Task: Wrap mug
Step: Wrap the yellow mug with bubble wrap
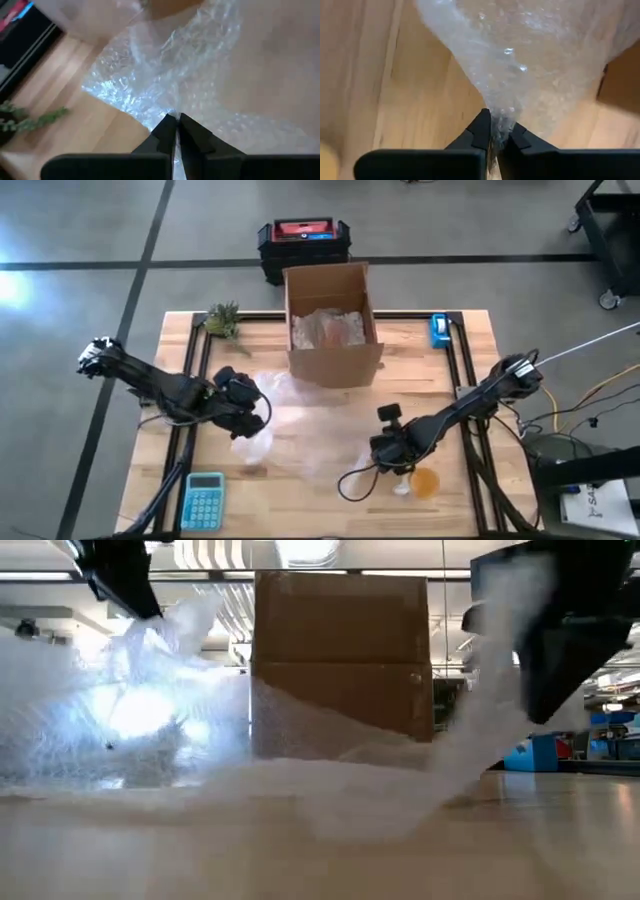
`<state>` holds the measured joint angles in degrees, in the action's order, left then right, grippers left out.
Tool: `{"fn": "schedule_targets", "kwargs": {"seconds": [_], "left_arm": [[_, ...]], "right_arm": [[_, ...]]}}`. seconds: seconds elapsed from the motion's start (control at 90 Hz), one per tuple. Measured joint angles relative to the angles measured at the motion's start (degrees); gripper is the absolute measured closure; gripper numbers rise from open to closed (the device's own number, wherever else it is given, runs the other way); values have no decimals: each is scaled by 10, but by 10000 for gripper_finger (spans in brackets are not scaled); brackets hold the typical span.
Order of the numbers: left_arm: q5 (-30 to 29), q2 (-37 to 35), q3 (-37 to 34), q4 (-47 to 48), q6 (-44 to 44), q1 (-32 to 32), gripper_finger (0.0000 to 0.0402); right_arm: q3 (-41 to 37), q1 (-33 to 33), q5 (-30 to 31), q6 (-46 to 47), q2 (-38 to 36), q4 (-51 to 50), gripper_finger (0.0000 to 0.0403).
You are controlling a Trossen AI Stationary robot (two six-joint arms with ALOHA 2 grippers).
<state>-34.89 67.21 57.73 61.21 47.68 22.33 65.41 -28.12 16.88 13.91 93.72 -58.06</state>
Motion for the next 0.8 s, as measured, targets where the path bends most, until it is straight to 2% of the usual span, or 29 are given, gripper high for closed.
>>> {"fn": "schedule_targets", "kwargs": {"seconds": [0.122,0.222,0.4,0.533,0.678,0.8], "left_arm": [[6,-3,-25,3,-10,-11,396],[30,-6,-34,3,-13,-19,371],[110,-6,-29,32,-46,-29,273],[149,-9,17,67,-67,-29,191],[142,-15,94,86,-67,-29,132],[88,-19,128,87,-81,-29,109]], "right_arm": [[1,0,-4,9,-29,0,340],[1,1,-4,6,-45,4,296],[12,9,11,0,-63,5,223],[33,13,11,-5,-65,5,189],[61,15,6,-10,-65,-22,170],[87,15,-6,2,-66,-110,163]]}}
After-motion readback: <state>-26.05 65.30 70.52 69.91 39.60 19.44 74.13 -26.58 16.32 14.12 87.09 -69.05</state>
